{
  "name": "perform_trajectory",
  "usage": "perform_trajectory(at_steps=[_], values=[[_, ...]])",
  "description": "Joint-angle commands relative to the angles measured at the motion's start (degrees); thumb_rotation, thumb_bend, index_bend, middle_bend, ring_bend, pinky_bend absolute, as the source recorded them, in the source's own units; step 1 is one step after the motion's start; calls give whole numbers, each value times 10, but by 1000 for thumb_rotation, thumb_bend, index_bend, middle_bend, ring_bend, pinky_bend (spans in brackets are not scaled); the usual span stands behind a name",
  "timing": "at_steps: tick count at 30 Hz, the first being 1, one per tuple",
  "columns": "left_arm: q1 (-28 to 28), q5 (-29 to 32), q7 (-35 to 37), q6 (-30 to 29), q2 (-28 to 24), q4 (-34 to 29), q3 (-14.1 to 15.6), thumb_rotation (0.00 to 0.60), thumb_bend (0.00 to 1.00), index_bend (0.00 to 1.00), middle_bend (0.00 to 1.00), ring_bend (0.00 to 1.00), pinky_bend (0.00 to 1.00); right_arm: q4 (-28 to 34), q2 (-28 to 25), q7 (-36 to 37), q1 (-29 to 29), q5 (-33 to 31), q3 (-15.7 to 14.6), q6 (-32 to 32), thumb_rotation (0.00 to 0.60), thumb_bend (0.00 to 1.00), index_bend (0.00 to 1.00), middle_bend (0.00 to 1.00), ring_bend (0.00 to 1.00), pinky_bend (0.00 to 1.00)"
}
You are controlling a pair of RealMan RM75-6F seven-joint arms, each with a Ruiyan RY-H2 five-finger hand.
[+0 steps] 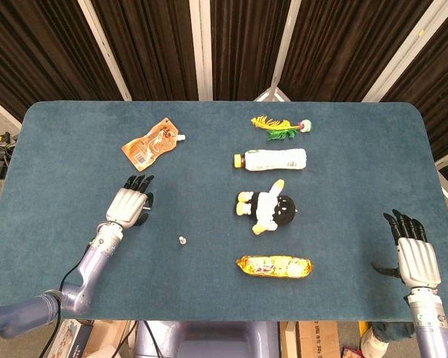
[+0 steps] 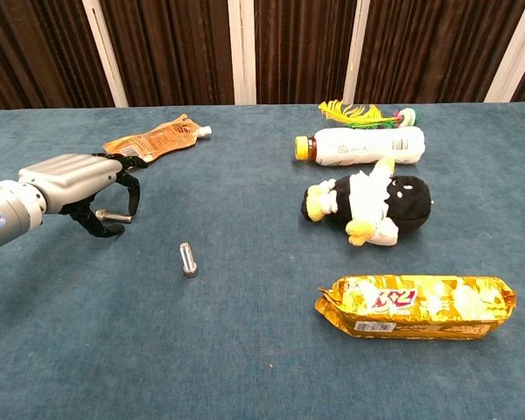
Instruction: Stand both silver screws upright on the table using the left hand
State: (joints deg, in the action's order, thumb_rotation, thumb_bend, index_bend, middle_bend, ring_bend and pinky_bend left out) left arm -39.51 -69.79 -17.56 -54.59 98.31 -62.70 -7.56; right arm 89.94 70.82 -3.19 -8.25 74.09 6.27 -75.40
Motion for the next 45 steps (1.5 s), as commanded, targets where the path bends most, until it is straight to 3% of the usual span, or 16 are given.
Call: perform_trajectory(at_steps=[1, 30, 37, 45], values=[[0, 0, -1, 0, 1, 2, 0, 600, 493, 502, 36, 0, 0, 0, 0, 0, 0, 0, 0, 0, 600, 0, 125, 54, 13, 0], [7, -3, 24, -6, -3, -10, -8, 600, 580, 549, 58, 0, 0, 4, -2, 8, 1, -5, 3, 0, 600, 0, 131, 54, 13, 0], [18, -4, 93, -11, -26, -41, -20, 600, 580, 549, 58, 0, 0, 6, -2, 8, 2, -3, 2, -1, 600, 0, 131, 54, 13, 0], [33, -7, 237, 10, -54, -60, -35, 600, 580, 549, 58, 0, 0, 5, 0, 4, 1, -4, 1, 1, 600, 0, 131, 54, 13, 0]])
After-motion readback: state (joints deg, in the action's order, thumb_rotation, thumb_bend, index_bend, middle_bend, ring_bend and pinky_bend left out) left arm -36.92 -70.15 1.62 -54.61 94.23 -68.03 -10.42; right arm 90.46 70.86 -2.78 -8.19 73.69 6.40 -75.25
